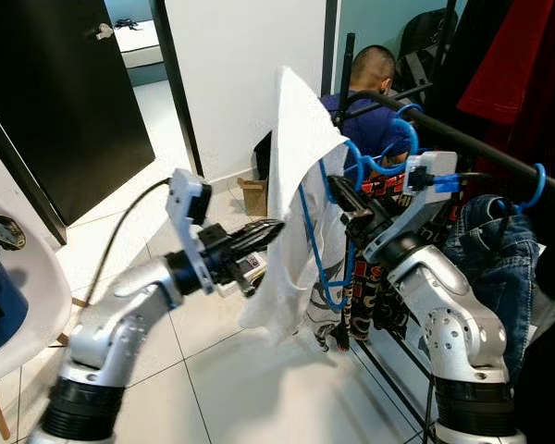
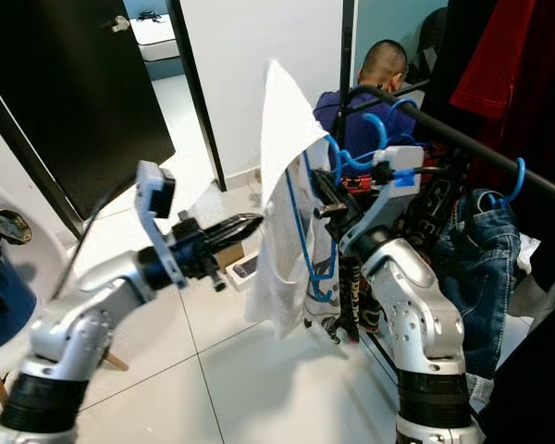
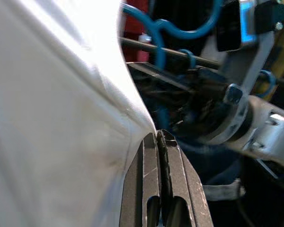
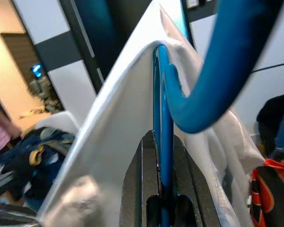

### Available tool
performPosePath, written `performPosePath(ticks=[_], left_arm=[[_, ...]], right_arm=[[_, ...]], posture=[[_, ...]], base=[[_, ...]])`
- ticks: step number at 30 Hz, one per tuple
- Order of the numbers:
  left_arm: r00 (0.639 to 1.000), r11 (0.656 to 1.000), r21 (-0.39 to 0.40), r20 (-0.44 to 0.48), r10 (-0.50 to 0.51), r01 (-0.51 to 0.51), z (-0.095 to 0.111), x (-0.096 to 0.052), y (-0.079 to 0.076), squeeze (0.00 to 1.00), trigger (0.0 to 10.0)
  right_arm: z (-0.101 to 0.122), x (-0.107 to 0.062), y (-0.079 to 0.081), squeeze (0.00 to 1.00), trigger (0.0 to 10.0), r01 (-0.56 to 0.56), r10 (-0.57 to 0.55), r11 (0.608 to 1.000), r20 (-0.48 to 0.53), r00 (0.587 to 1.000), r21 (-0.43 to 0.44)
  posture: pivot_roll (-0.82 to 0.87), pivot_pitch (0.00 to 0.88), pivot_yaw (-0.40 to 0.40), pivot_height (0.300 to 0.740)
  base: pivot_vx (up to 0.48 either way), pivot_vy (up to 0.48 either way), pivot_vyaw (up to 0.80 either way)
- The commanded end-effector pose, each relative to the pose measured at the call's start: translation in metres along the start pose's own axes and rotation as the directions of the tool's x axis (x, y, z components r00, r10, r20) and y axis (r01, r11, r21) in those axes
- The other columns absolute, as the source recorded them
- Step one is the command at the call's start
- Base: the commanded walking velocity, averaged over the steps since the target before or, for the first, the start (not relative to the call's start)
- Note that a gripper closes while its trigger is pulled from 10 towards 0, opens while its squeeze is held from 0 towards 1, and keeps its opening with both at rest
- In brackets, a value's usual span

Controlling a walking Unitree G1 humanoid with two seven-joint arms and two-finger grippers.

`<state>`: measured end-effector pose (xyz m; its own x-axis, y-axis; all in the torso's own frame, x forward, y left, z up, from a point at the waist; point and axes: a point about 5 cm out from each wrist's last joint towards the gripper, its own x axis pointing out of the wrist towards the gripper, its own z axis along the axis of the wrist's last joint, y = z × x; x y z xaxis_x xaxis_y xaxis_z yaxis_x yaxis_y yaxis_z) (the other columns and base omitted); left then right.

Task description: Hang hanger

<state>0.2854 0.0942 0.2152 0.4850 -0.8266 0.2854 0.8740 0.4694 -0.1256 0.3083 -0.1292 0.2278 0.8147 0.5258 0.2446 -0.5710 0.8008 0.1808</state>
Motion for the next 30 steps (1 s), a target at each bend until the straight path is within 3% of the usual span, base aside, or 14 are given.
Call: performPosePath(ticks=[1,2,6,7,17,19,21,22,23,24,25,26,27,30], left_arm=[[1.0,1.0,0.009,0.018,-0.015,0.015,0.005,0.003,-0.003,0.16,10.0],[0.999,1.0,-0.005,0.038,-0.026,0.026,0.006,0.007,-0.006,0.42,10.0],[0.998,0.999,-0.011,0.051,-0.046,0.046,0.007,0.011,-0.009,0.58,10.0],[0.997,0.998,-0.016,0.048,-0.063,0.064,0.007,0.011,-0.012,1.0,10.0],[0.983,0.99,0.023,-0.118,-0.138,0.142,-0.007,-0.009,-0.018,1.0,10.0],[0.98,0.988,0.053,-0.142,-0.138,0.147,-0.003,-0.016,-0.014,1.0,10.0],[0.992,0.981,0.175,-0.11,-0.06,0.079,0.029,-0.026,0.008,1.0,10.0],[0.992,0.981,0.175,-0.11,-0.06,0.079,0.029,-0.026,0.008,1.0,10.0],[0.998,0.97,0.239,-0.066,-0.018,0.033,0.051,-0.03,0.019,0.99,10.0],[1.0,0.958,0.285,-0.02,0.005,0.0,0.07,-0.033,0.026,0.1,10.0],[1.0,0.958,0.285,-0.02,0.005,0.0,0.07,-0.033,0.026,0.1,10.0],[1.0,0.942,0.336,0.021,0.007,-0.014,0.093,-0.036,0.031,0.0,10.0],[1.0,0.942,0.336,0.021,0.007,-0.014,0.093,-0.036,0.031,0.0,10.0],[0.996,0.9,0.432,0.028,-0.081,0.061,0.134,-0.04,0.03,0.0,10.0]], right_arm=[[0.005,0.001,0.007,0.0,10.0,-0.032,0.033,0.999,0.02,0.999,-0.034],[0.004,0.001,0.008,0.0,10.0,-0.042,0.043,0.998,0.01,0.999,-0.046],[0.002,0.001,0.01,0.0,10.0,-0.048,0.049,0.997,0.006,0.999,-0.053],[0.002,0.002,0.01,0.0,10.0,-0.051,0.051,0.997,0.003,0.999,-0.059],[0.002,-0.001,0.01,0.0,10.0,-0.062,0.063,0.995,0.006,0.998,-0.083],[0.003,-0.002,0.009,0.0,10.0,-0.075,0.076,0.992,0.006,0.997,-0.102],[0.005,-0.01,0.006,0.0,10.0,-0.127,0.128,0.98,-0.006,0.992,-0.152],[0.005,-0.01,0.006,0.0,10.0,-0.127,0.128,0.98,-0.006,0.992,-0.152],[0.007,-0.016,0.004,0.0,10.0,-0.158,0.158,0.972,-0.014,0.987,-0.172],[0.008,-0.02,0.001,0.0,10.0,-0.182,0.181,0.966,-0.021,0.983,-0.182],[0.008,-0.02,0.001,0.0,10.0,-0.182,0.181,0.966,-0.021,0.983,-0.182],[0.009,-0.026,-0.001,0.0,10.0,-0.217,0.212,0.956,-0.044,0.976,-0.198],[0.009,-0.026,-0.001,0.0,10.0,-0.217,0.212,0.956,-0.044,0.976,-0.198],[0.006,-0.037,-0.002,0.0,10.0,-0.325,0.3,0.917,-0.138,0.944,-0.231]], posture=[[-0.02,0.0,0.043,0.74],[-0.02,0.0,0.044,0.74],[-0.02,0.0,0.045,0.74],[-0.02,0.0,0.045,0.74],[-0.02,0.0,0.04,0.74],[-0.02,0.0,0.041,0.74],[-0.01,0.0,0.035,0.74],[-0.01,0.0,0.035,0.74],[-0.01,0.0,0.032,0.74],[-0.01,0.0,0.032,0.74],[-0.01,0.0,0.032,0.74],[-0.01,0.0,0.031,0.74],[-0.01,0.0,0.031,0.74],[-0.01,0.0,0.029,0.74]], base=[[0.0,0.0,0.0],[0.0,0.0,0.0],[0.0,0.0,0.0],[0.0,0.0,0.0],[0.0,0.0,0.0],[0.0,0.0,0.0],[0.0,0.0,0.0],[0.0,0.0,0.0],[0.0,0.0,0.0],[0.0,0.0,0.0],[0.0,0.0,0.0],[0.0,0.0,0.0],[0.0,0.0,0.0],[0.0,0.0,0.0]])
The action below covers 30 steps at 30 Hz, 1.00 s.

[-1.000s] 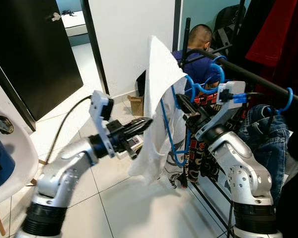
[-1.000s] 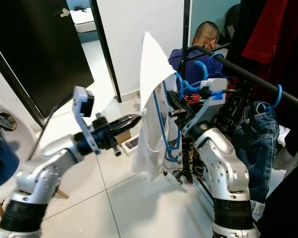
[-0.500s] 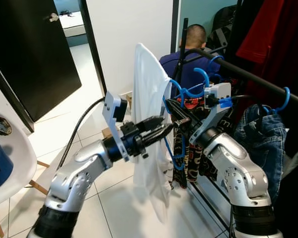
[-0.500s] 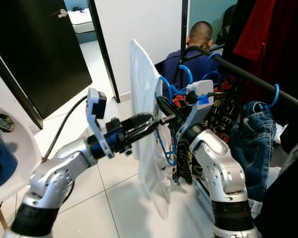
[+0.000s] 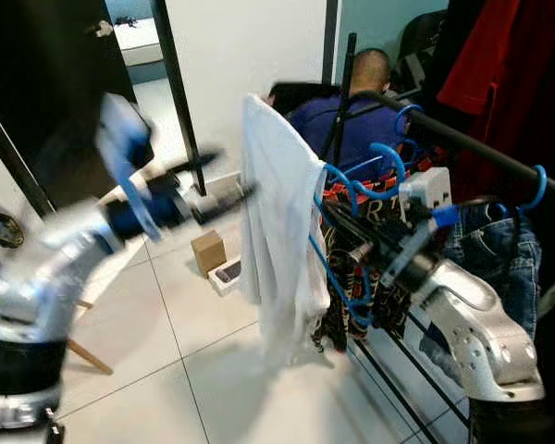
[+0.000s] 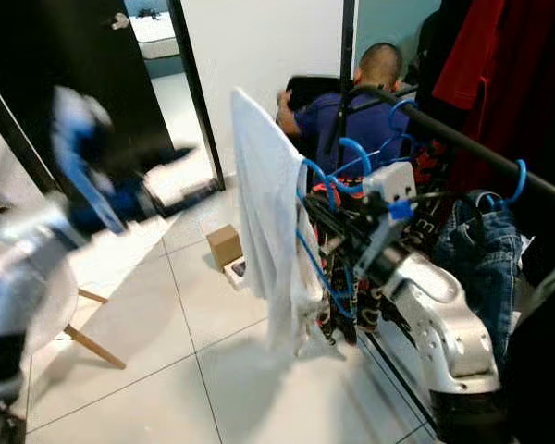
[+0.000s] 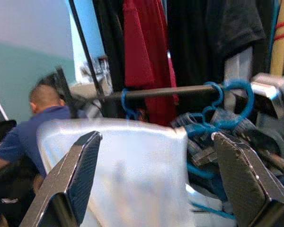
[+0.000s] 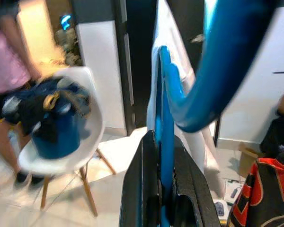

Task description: Hang hanger

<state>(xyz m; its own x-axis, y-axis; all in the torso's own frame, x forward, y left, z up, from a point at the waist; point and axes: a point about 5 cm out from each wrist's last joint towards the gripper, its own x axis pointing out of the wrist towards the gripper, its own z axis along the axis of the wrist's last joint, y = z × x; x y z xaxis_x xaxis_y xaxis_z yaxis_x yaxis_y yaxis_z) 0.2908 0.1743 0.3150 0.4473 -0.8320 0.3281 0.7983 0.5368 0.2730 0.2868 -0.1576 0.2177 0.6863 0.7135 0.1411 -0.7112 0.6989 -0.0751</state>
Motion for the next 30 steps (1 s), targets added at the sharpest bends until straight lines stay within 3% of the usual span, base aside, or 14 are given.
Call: performPosePath(ticks=[1,6,8,9,10,11,13,14,16,17,20,23,25,30], left_arm=[[0.999,0.999,0.031,0.006,-0.041,0.041,0.014,-0.004,0.006,0.0,10.0],[0.988,0.984,0.095,-0.023,-0.151,0.152,0.033,-0.002,0.008,0.0,10.0],[0.921,0.922,0.112,-0.173,-0.349,0.37,0.027,0.008,-0.001,0.0,10.0],[0.921,0.922,0.112,-0.173,-0.349,0.37,0.027,0.008,-0.001,0.0,10.0],[0.866,0.879,0.102,-0.254,-0.43,0.466,0.02,0.011,-0.006,0.0,10.0],[0.866,0.879,0.102,-0.254,-0.43,0.466,0.02,0.011,-0.006,0.0,10.0],[0.733,0.78,0.054,-0.386,-0.56,0.624,0.006,0.014,-0.015,0.0,10.0],[0.691,0.749,0.037,-0.419,-0.589,0.662,0.002,0.014,-0.017,0.0,10.0],[0.691,0.749,0.037,-0.419,-0.589,0.662,0.002,0.014,-0.017,0.0,10.0],[0.644,0.714,0.014,-0.445,-0.623,0.7,0.0,0.015,-0.019,0.0,10.0],[0.617,0.694,-0.002,-0.456,-0.641,0.72,-0.002,0.015,-0.02,0.0,10.0],[0.485,0.621,-0.075,-0.553,-0.677,0.78,-0.011,0.012,-0.019,0.0,10.0],[0.458,0.618,-0.1,-0.582,-0.672,0.78,-0.015,0.008,-0.017,0.0,10.0],[0.443,0.635,-0.122,-0.616,-0.651,0.763,-0.019,0.002,-0.014,0.0,10.0]], right_arm=[[0.008,-0.001,0.009,0.0,10.0,-0.095,0.096,0.994,0.021,0.995,-0.046],[0.002,-0.007,0.015,0.0,10.0,-0.209,0.203,0.974,-0.068,0.977,-0.087],[-0.006,-0.005,0.028,0.0,10.0,-0.364,0.343,0.923,-0.165,0.925,-0.124],[-0.006,-0.005,0.028,0.0,10.0,-0.364,0.343,0.923,-0.165,0.925,-0.124],[-0.008,-0.002,0.034,0.0,10.0,-0.426,0.397,0.895,-0.196,0.897,-0.136],[-0.008,-0.002,0.034,0.0,10.0,-0.426,0.397,0.895,-0.196,0.897,-0.136],[-0.009,0.005,0.045,0.0,10.0,-0.51,0.474,0.847,-0.221,0.852,-0.149],[-0.009,0.007,0.048,0.0,10.0,-0.534,0.496,0.832,-0.227,0.838,-0.152],[-0.009,0.007,0.048,0.0,10.0,-0.534,0.496,0.832,-0.227,0.838,-0.152],[-0.009,0.01,0.052,0.0,10.0,-0.558,0.52,0.816,-0.229,0.823,-0.151],[-0.009,0.011,0.055,0.0,10.0,-0.573,0.535,0.805,-0.231,0.813,-0.15],[-0.012,0.017,0.063,0.0,10.0,-0.618,0.574,0.77,-0.25,0.779,-0.158],[-0.013,0.018,0.064,0.0,10.0,-0.622,0.577,0.766,-0.254,0.777,-0.162],[-0.014,0.018,0.064,0.0,10.0,-0.615,0.567,0.771,-0.259,0.782,-0.167]], posture=[[-0.01,0.0,0.029,0.74],[0.0,0.0,0.027,0.74],[-0.01,0.0,0.025,0.74],[-0.01,0.0,0.025,0.74],[-0.01,0.0,0.025,0.74],[-0.01,0.0,0.025,0.74],[-0.01,0.0,0.02,0.74],[-0.01,0.0,0.02,0.74],[-0.01,0.0,0.02,0.74],[-0.01,0.0,0.023,0.74],[-0.01,0.0,0.023,0.74],[-0.01,0.0,0.032,0.74],[-0.01,0.0,0.034,0.74],[-0.01,0.0,0.032,0.74]], base=[[0.0,0.0,0.0],[0.0,0.0,0.0],[0.0,0.0,0.0],[0.0,0.0,0.0],[0.0,0.0,0.0],[0.0,0.0,0.0],[0.0,0.0,0.0],[0.0,0.0,0.0],[0.0,0.0,0.0],[0.0,0.0,0.0],[0.0,0.0,0.0],[0.0,0.0,0.0],[0.0,0.0,0.0],[0.0,0.0,0.0]])
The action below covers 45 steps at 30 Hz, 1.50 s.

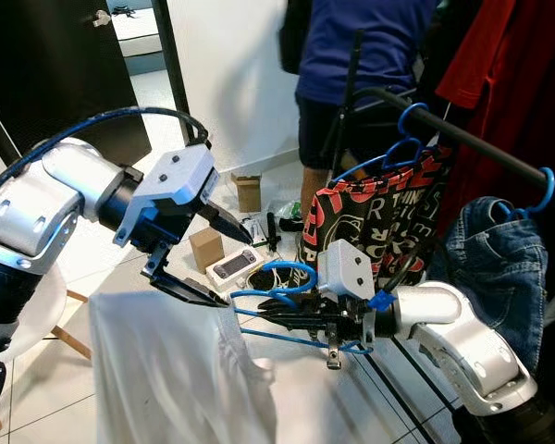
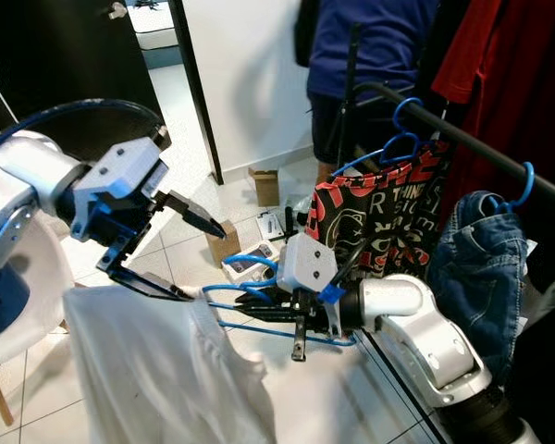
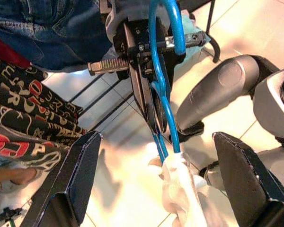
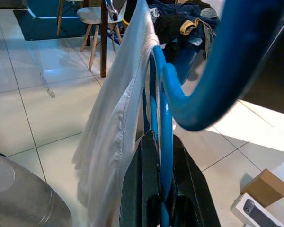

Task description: Hang hanger

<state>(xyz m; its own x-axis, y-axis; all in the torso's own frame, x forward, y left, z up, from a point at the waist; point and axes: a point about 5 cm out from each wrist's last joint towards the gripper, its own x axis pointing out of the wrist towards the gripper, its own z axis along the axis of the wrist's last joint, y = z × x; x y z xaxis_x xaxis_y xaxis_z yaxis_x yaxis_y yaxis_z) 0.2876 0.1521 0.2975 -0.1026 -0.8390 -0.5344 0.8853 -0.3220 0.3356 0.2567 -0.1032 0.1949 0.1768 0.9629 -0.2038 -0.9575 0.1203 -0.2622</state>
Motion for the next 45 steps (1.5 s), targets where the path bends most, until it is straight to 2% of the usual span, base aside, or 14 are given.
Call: performPosePath(ticks=[1,6,9,10,11,14,16,18,20,30,41,42,44,45], left_arm=[[0.997,1.0,-0.028,-0.071,-0.004,0.002,-0.007,-0.007,-0.004,0.0,10.0],[0.993,0.996,-0.085,-0.114,-0.006,-0.003,-0.015,-0.011,-0.008,0.0,10.0],[0.996,0.991,-0.135,-0.092,0.014,-0.026,-0.022,-0.008,-0.008,0.0,10.0],[0.996,0.991,-0.135,-0.092,0.014,-0.026,-0.022,-0.008,-0.008,0.0,10.0],[0.994,0.99,-0.132,-0.099,0.045,-0.058,-0.026,-0.007,-0.005,0.0,10.0],[0.993,0.989,-0.127,-0.103,0.057,-0.07,-0.027,-0.007,-0.003,0.0,10.0],[0.984,0.979,-0.113,-0.074,0.163,-0.171,-0.025,-0.009,0.01,0.0,10.0],[0.984,0.979,-0.113,-0.074,0.163,-0.171,-0.025,-0.009,0.01,0.0,10.0],[0.97,0.965,-0.101,-0.033,0.24,-0.242,-0.02,-0.012,0.02,0.0,10.0],[0.962,0.961,-0.065,0.01,0.271,-0.27,-0.017,-0.011,0.026,0.0,10.0],[0.97,0.969,-0.052,-0.027,0.242,-0.244,-0.026,-0.007,0.026,0.0,10.0],[0.973,0.972,-0.056,-0.044,0.228,-0.23,-0.028,-0.007,0.024,0.0,0.6],[0.973,0.972,-0.056,-0.044,0.228,-0.23,-0.028,-0.007,0.024,0.0,0.6],[0.976,0.975,-0.057,-0.064,0.21,-0.213,-0.031,-0.007,0.022,0.0,0.0]], right_arm=[[0.008,0.002,-0.001,0.0,10.0,0.001,0.0,0.999,0.017,1.0,-0.051],[0.004,0.002,-0.005,0.0,10.0,0.037,-0.038,0.997,-0.01,0.999,-0.063],[-0.005,0.001,-0.02,0.0,10.0,0.164,-0.171,0.982,-0.076,0.982,-0.089],[-0.005,0.001,-0.02,0.0,10.0,0.164,-0.171,0.982,-0.076,0.982,-0.089],[-0.006,0.001,-0.027,0.0,10.0,0.22,-0.229,0.97,-0.084,0.97,-0.098],[-0.006,0.001,-0.028,0.0,10.0,0.232,-0.241,0.968,-0.083,0.967,-0.099],[-0.004,0.001,-0.035,0.0,10.0,0.284,-0.292,0.953,-0.075,0.953,-0.103],[-0.004,0.001,-0.035,0.0,10.0,0.284,-0.292,0.953,-0.075,0.953,-0.103],[0.001,0.002,-0.041,0.0,10.0,0.319,-0.326,0.942,-0.052,0.944,-0.107],[0.02,0.01,-0.042,0.0,10.0,0.305,-0.301,0.944,0.05,0.952,-0.129],[0.029,0.011,-0.045,0.0,10.0,0.311,-0.301,0.939,0.083,0.95,-0.149],[0.03,0.011,-0.045,0.0,10.0,0.311,-0.301,0.938,0.087,0.95,-0.15],[0.03,0.011,-0.045,0.0,10.0,0.311,-0.301,0.938,0.087,0.95,-0.15],[0.031,0.011,-0.045,0.0,10.0,0.312,-0.301,0.938,0.093,0.949,-0.15]], posture=[[-0.01,0.0,0.032,0.74],[0.0,0.0,0.031,0.74],[0.0,0.0,0.032,0.74],[0.0,0.0,0.032,0.74],[0.0,0.0,0.031,0.74],[0.0,0.0,0.031,0.74],[0.0,0.0,0.03,0.74],[0.0,0.0,0.03,0.74],[-0.01,0.0,0.03,0.74],[-0.01,0.0,0.041,0.74],[-0.02,0.0,0.048,0.74],[-0.01,0.0,0.05,0.74],[-0.01,0.0,0.05,0.74],[-0.01,0.0,0.051,0.74]], base=[[0.0,0.0,0.0],[0.0,0.0,0.0],[0.0,0.0,0.0],[0.0,0.0,0.0],[0.0,0.0,0.0],[0.0,0.0,0.0],[0.0,0.0,0.0],[0.0,0.0,0.0],[0.0,0.0,0.0],[0.0,0.0,0.0],[0.0,0.0,0.0],[0.0,0.0,0.0],[0.0,0.0,0.0],[0.0,0.0,0.0]])
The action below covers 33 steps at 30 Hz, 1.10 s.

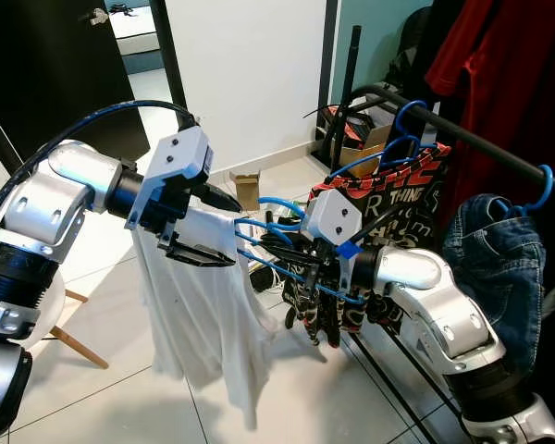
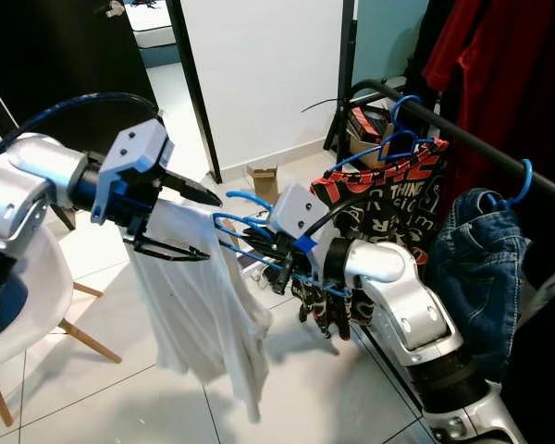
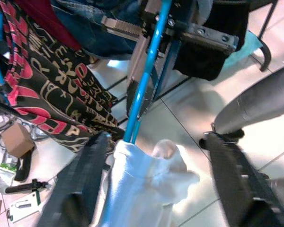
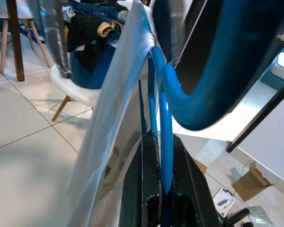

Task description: Hang hanger

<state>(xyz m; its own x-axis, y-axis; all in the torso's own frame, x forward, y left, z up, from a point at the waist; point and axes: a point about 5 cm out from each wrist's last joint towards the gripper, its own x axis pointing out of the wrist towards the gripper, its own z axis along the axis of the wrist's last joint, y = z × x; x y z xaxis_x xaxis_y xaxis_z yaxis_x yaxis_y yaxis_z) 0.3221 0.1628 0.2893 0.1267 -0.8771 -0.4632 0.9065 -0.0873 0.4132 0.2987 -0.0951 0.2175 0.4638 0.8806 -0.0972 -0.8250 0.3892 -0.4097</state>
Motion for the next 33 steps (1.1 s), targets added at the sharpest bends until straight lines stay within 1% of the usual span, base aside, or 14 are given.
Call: performPosePath(ticks=[1,3,8,17,23,26,27,33], left_arm=[[0.999,1.0,-0.003,-0.033,-0.028,0.028,-0.004,0.001,-0.002,0.0,0.0],[0.998,1.0,-0.004,-0.062,-0.025,0.025,-0.01,0.002,-0.003,0.0,0.0],[0.999,1.0,-0.002,-0.049,-0.014,0.014,-0.009,0.004,-0.001,0.0,0.0],[0.998,0.999,-0.001,-0.046,-0.037,0.037,-0.011,0.008,-0.004,0.0,0.0],[0.999,1.0,0.016,-0.043,-0.016,0.017,-0.008,0.007,0.0,0.0,0.0],[1.0,1.0,0.026,-0.027,0.007,-0.006,-0.004,0.006,0.004,0.0,0.0],[1.0,0.999,0.032,-0.015,0.017,-0.017,-0.002,0.005,0.005,0.0,0.0],[0.999,0.999,0.03,0.014,0.037,-0.038,0.001,0.001,0.009,0.0,0.0]], right_arm=[[0.017,0.001,-0.001,0.0,10.0,0.0,0.003,0.999,0.078,0.997,-0.046],[0.02,0.002,0.0,0.0,10.0,-0.006,0.01,0.999,0.096,0.995,-0.045],[0.023,0.003,0.002,0.0,10.0,-0.019,0.024,0.999,0.112,0.993,-0.045],[0.033,0.003,0.004,0.0,10.0,-0.035,0.041,0.999,0.162,0.986,-0.038],[0.035,0.003,0.005,0.0,10.0,-0.032,0.036,0.999,0.181,0.983,-0.027],[0.035,0.004,0.004,0.0,10.0,-0.023,0.025,1.0,0.186,0.982,-0.011],[0.035,0.004,0.004,1.0,10.0,-0.02,0.019,1.0,0.189,0.982,0.004],[0.03,0.002,0.003,1.0,10.0,-0.007,0.003,1.0,0.177,0.984,0.022]], posture=[[-0.01,0.0,0.051,0.74],[-0.01,0.0,0.053,0.74],[-0.01,0.0,0.054,0.74],[-0.02,0.0,0.058,0.74],[-0.01,0.0,0.063,0.74],[-0.01,0.0,0.064,0.74],[-0.01,0.0,0.065,0.74],[-0.01,0.0,0.066,0.74]], base=[[0.0,0.0,0.0],[0.0,0.0,0.0],[0.0,0.0,0.0],[0.0,0.0,0.0],[0.0,0.0,0.0],[0.0,0.0,0.0],[0.0,0.0,0.0],[0.0,0.0,0.0]])
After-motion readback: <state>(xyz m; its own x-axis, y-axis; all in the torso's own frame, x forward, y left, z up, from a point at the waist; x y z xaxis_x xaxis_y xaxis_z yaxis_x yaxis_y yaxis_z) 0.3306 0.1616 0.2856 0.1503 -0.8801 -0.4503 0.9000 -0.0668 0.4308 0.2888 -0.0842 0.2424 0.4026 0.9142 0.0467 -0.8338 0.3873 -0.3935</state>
